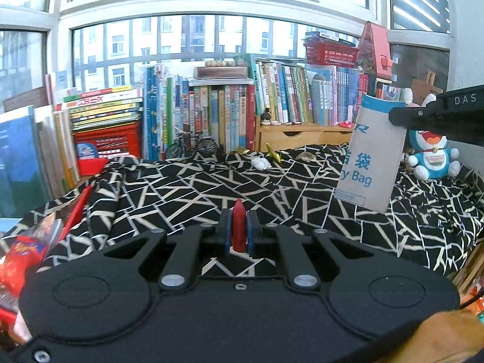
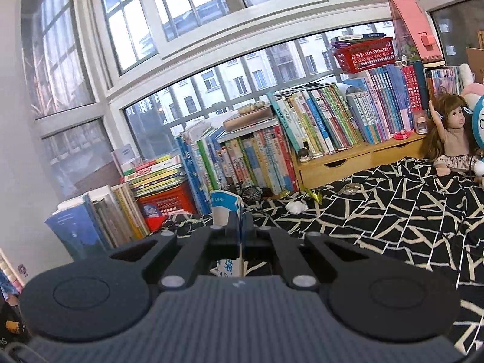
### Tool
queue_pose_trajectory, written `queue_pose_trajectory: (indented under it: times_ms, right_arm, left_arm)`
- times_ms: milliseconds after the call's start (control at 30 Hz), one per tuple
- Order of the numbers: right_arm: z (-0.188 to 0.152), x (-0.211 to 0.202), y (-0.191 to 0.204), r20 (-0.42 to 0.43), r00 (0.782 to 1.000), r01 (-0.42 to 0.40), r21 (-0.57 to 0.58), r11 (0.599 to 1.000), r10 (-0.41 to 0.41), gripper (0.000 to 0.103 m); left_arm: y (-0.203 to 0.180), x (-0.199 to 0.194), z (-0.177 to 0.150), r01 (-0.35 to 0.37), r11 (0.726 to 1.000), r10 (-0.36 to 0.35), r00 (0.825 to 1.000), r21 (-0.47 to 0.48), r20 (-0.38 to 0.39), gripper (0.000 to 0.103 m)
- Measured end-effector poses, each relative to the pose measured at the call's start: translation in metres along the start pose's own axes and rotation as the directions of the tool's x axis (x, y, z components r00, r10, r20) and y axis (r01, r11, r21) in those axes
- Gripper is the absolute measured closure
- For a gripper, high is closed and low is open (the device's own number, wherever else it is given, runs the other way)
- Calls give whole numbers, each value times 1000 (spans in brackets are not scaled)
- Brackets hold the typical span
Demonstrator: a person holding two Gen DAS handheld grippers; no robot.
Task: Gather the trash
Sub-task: 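Carry the red stick and white Bag packet to the black bin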
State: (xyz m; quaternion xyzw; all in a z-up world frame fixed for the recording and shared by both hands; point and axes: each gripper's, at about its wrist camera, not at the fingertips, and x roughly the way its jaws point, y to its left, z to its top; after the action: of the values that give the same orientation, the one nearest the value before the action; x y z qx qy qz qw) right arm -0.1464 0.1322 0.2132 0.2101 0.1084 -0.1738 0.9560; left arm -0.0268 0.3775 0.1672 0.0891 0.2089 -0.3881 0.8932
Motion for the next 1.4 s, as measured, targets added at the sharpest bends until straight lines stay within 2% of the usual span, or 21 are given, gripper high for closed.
queue_pose_trajectory:
  times_ms: [267,400,567,667,800,967,1167,1400]
  right_arm:
    - [-30,-21,24,-33,999,-27,10,1000,27,99]
    - [-51,-22,34,-97,995,-33,11,999,34,99]
    - [-80,-21,48,-196,977,-82,20,996,84,99]
    - [-94,-17,59,-252,960,-122,22,992,124,99]
    - [-116,-12,80,-336,925,-183,9,983,176,99]
    - [-141,-3,109,-423,878,-258,-28,966,223,99]
    - [-168,7,131,-490,835,-307,-38,951,250,99]
    - [-175,15,145,-524,810,-342,-57,938,263,99]
  left_arm:
    - [14,-46,-30,-34,999,34,999,-7,-14,94]
    - [23,-61,-47,-55,997,53,998,-57,-39,94]
    - [32,-79,-72,-85,994,80,994,-65,-73,94]
    - [44,-87,-88,-110,987,98,990,-119,-102,94]
    - [61,-92,-111,-149,975,125,981,-167,-146,94]
    - [79,-94,-144,-202,956,155,964,-211,-218,94]
    - [93,-98,-183,-247,939,167,936,-240,-310,94]
    - [104,-104,-200,-288,916,179,917,-279,-356,94]
